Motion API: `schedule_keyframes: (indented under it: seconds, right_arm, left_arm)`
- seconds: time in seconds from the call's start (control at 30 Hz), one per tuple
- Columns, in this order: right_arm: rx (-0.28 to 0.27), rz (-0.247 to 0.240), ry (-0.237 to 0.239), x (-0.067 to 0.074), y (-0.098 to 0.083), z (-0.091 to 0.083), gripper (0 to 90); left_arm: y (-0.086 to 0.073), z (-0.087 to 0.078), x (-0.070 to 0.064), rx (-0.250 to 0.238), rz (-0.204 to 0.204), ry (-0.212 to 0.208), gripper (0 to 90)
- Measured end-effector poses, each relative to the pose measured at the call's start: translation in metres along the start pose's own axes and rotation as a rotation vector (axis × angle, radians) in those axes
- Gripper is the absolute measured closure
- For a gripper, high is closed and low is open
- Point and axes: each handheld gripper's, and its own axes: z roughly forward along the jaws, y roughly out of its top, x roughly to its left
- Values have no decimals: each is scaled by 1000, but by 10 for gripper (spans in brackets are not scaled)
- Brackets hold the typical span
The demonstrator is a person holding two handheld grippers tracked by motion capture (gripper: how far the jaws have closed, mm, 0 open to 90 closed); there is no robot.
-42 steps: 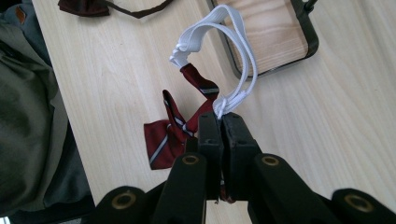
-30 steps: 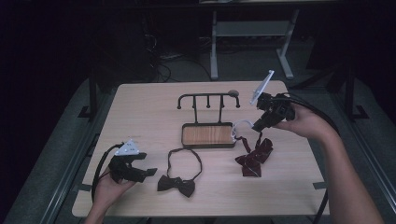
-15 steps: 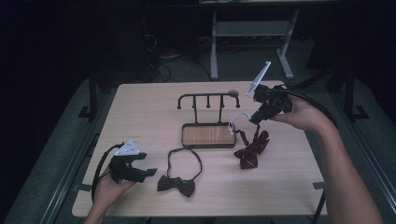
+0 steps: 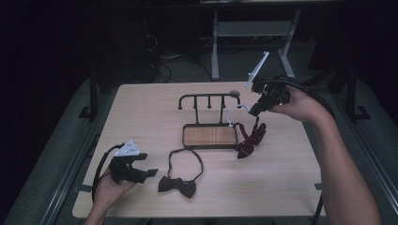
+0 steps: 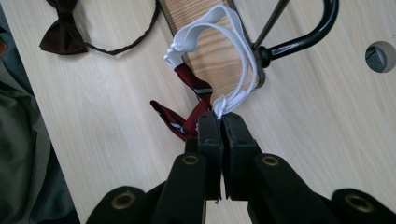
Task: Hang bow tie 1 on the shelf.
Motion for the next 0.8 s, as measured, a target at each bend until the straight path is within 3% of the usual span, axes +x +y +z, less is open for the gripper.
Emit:
schedule_keyframes:
  seconds: [0.47,0.8]
  right_arm:
    - [-1,59,-24,-24,8,-3,866]
    - [13,102,-20,-36,6,11,864]
  left_arm:
    - [0,1,0,0,2,-6,225]
    - [0,1,0,-1,3,-8,225]
